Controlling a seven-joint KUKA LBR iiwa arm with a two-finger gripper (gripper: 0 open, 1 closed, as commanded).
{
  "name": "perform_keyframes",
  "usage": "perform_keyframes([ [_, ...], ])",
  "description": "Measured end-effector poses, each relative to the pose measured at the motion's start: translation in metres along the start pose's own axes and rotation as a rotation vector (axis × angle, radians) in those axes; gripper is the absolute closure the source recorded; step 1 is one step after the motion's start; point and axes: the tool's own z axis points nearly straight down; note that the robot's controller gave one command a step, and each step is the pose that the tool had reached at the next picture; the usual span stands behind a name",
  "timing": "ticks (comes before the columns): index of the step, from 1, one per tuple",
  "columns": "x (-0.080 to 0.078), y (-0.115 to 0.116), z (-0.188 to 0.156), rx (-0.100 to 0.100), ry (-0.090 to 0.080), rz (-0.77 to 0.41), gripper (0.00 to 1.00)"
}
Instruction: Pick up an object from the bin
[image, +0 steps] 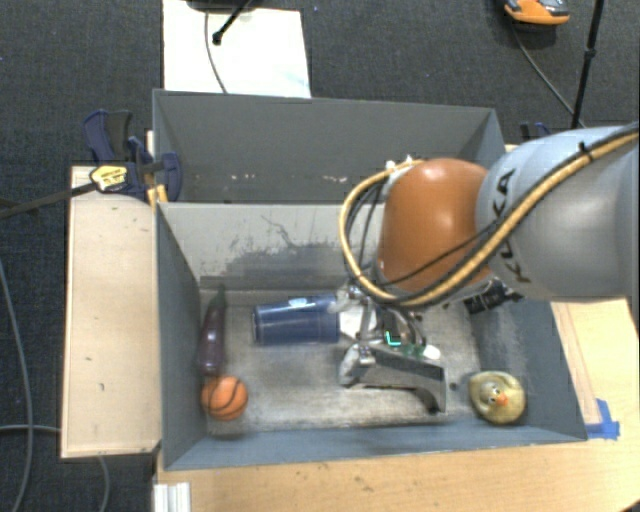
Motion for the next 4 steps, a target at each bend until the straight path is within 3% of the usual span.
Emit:
perform_keyframes([
  [1,0.0,0.0,0.001,0.0,0.001,0.001,0.0],
  [2,-0.016,0.013,0.014,-0.002,-0.022,-0.075,0.0],
  [3,-0.04,0.053,0.076,-0.001,-0.005,-0.302,0.0],
  [4,-0.039,0.054,0.083,-0.001,0.006,-0.333,1.0],
])
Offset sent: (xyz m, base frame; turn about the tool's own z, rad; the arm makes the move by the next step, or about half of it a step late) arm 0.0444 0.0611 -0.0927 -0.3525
